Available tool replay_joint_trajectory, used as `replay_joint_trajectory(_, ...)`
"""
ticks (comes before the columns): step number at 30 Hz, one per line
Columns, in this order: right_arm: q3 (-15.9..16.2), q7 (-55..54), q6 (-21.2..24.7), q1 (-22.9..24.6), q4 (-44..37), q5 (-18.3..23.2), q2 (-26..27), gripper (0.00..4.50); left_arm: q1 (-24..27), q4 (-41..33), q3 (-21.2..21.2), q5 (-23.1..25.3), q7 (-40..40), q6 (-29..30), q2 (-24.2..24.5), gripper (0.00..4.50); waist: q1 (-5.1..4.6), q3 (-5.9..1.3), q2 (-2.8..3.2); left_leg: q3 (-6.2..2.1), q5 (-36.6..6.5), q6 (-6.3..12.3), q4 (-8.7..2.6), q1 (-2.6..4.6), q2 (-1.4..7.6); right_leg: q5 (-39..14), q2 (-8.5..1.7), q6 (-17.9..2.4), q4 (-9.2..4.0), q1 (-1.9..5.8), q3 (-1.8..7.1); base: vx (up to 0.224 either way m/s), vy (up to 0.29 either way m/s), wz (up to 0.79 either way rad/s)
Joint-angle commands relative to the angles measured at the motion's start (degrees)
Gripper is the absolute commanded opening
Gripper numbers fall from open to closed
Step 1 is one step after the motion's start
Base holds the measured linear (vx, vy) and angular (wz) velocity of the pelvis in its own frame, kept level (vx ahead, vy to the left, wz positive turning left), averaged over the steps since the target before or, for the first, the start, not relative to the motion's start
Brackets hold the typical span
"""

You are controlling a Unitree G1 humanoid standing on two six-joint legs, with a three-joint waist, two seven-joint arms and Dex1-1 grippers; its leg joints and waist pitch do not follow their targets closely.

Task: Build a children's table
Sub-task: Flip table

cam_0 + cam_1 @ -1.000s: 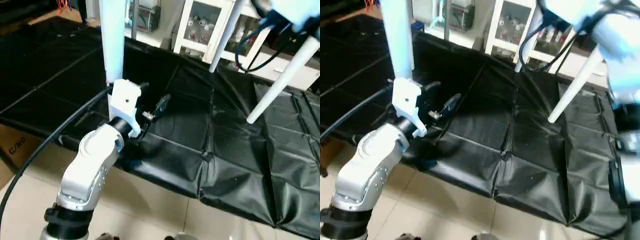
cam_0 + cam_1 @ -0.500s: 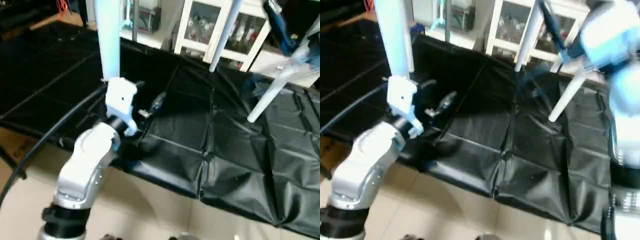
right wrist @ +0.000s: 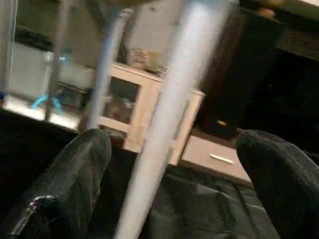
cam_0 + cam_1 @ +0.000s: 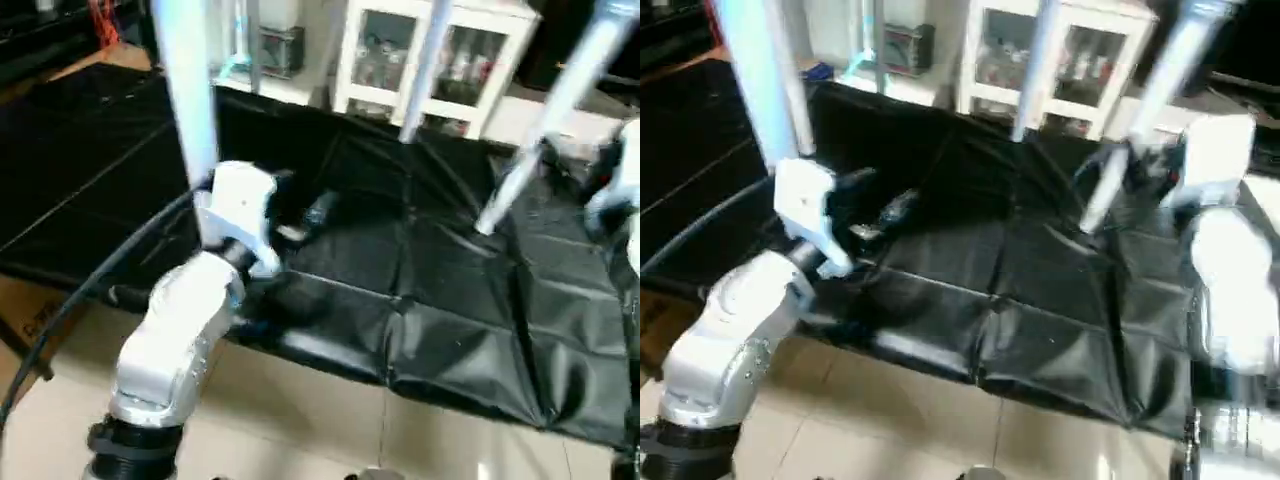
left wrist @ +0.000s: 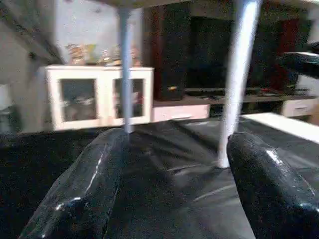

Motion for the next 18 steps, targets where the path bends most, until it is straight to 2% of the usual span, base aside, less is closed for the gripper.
replay_joint_trajectory(1,-1.55,-0.68,-3.96,-4.86,10.10,-1.80,-1.98,4.43,0.19,-1.46,-0.52,-0.83,-0.88,1.77,0.40,3.51,-0.62,-3.26,0.14,-3.08,-28.78,-4.24,-5.73,1.66,2.86,-30.08,-1.65,-5.08,-5.66,1.51,-0.44,0.000,0.000,0.00)
replay_joint_trajectory(3,-1.55,-0.68,-3.96,-4.86,10.10,-1.80,-1.98,4.43,0.19,-1.46,-0.52,-0.83,-0.88,1.77,0.40,3.51,-0.79,-3.36,0.42,-3.25,-29.35,-4.26,-5.64,1.82,2.92,-30.13,-1.93,-5.61,-5.62,1.53,-0.74,0.000,0.000,0.00)
replay_joint_trajectory(4,-1.56,-0.85,-5.15,-7.92,15.75,-2.18,-2.65,4.43,0.49,-2.27,-0.54,-0.91,-1.33,2.59,1.03,3.51,-0.70,-3.55,0.38,-3.37,-28.33,-4.06,-5.75,1.55,3.00,-28.85,-2.21,-5.93,-5.60,2.00,-0.83,0.000,0.000,0.00)
replay_joint_trajectory(5,-1.43,-0.91,-5.43,-8.80,17.44,-2.31,-2.91,4.43,0.73,-2.67,-0.45,-0.97,-1.47,2.83,1.26,3.51,-0.74,-3.54,0.48,-3.43,-28.39,-4.02,-5.80,1.61,3.05,-28.20,-2.18,-6.44,-5.51,1.90,-0.87,0.000,0.000,0.00)
replay_joint_trajectory(6,-0.99,0.36,-5.79,-9.89,19.58,-2.12,-3.15,4.43,1.14,-3.09,-0.27,-1.07,-1.36,3.10,1.45,3.51,-0.69,-3.48,0.02,-3.31,-28.18,-3.78,-5.77,1.52,3.04,-27.70,-2.15,-6.83,-5.56,1.96,-0.93,0.000,0.000,0.00)
replay_joint_trajectory(7,-0.95,0.61,-5.83,-10.26,20.32,-2.02,-3.19,4.43,1.33,-3.23,-0.19,-1.08,-1.24,3.28,1.51,3.51,-0.63,-3.45,0.15,-3.23,-27.93,-3.58,-5.75,1.59,3.06,-27.04,-2.20,-7.46,-5.51,1.88,-0.88,0.000,0.000,0.00)
replay_joint_trajectory(8,-0.87,1.04,-5.91,-10.89,21.58,-1.84,-3.27,4.43,1.66,-3.46,-0.06,-1.08,-1.03,3.60,1.61,3.51,-0.62,-3.50,-0.14,-3.11,-27.72,-3.42,-5.66,1.60,3.06,-26.95,-2.22,-7.62,-5.51,1.86,-0.86,0.000,0.000,0.00)
replay_joint_trajectory(9,-2.14,4.04,-6.76,-12.33,24.07,0.99,-2.31,4.43,3.28,-3.47,1.41,-1.07,1.60,4.48,0.35,3.51,-0.62,-3.57,-0.96,-2.98,-26.86,-2.83,-5.49,1.60,3.12,-26.94,-2.34,-8.16,-5.33,1.88,-0.83,0.000,0.000,0.00)
replay_joint_trajectory(10,-2.39,4.73,-6.77,-12.16,23.74,1.64,-1.95,4.43,3.78,-3.35,2.19,-1.58,2.45,4.79,-0.41,3.51,-0.59,-3.52,-0.95,-2.98,-26.54,-2.55,-5.53,1.49,3.12,-26.88,-2.39,-8.31,-5.24,2.07,-0.82,0.000,0.000,0.00)
replay_joint_trajectory(12,-2.28,8.69,-7.10,-8.93,19.68,4.01,0.00,4.43,6.29,-1.56,6.45,-2.37,7.62,5.77,-3.63,3.51,-0.44,-3.41,-0.59,-2.91,-24.99,-2.10,-5.64,1.14,3.24,-26.16,-2.41,-8.27,-5.26,2.27,-0.64,0.000,0.000,0.00)
replay_joint_trajectory(14,-2.09,8.26,-7.00,-7.32,18.18,4.00,0.53,4.43,7.29,-0.94,7.27,-2.26,8.18,5.47,-3.71,3.51,-0.08,-3.60,-0.43,-2.78,-24.35,-1.86,-5.63,1.59,3.24,-25.76,-2.19,-8.14,-5.38,1.83,-0.54,0.000,0.000,0.00)
replay_joint_trajectory(15,-2.21,7.78,-5.95,-4.54,14.39,4.75,1.65,4.43,8.63,-0.33,7.70,-0.94,9.14,4.29,-3.48,3.51,0.28,-3.64,-0.03,-2.80,-23.68,-1.70,-5.82,1.74,3.21,-24.62,-2.03,-8.37,-5.32,1.89,-0.48,0.000,0.000,0.00)
replay_joint_trajectory(17,-1.78,7.11,-4.80,-0.36,8.24,5.20,2.99,4.43,10.39,-0.21,8.47,-0.08,10.53,4.35,-3.62,3.51,0.63,-3.60,-0.13,-2.68,-23.15,-1.71,-6.12,1.83,3.45,-22.61,-1.86,-8.41,-5.23,1.82,-0.26,0.000,0.000,0.00)
replay_joint_trajectory(18,-1.50,6.67,-3.87,2.64,3.64,5.91,3.99,4.43,11.58,-0.57,9.28,-0.47,11.13,4.99,-3.99,3.51,1.13,-3.52,0.50,-2.63,-23.50,-1.91,-6.26,2.16,3.42,-22.16,-1.70,-8.36,-5.36,1.74,-0.16,0.000,0.000,0.00)
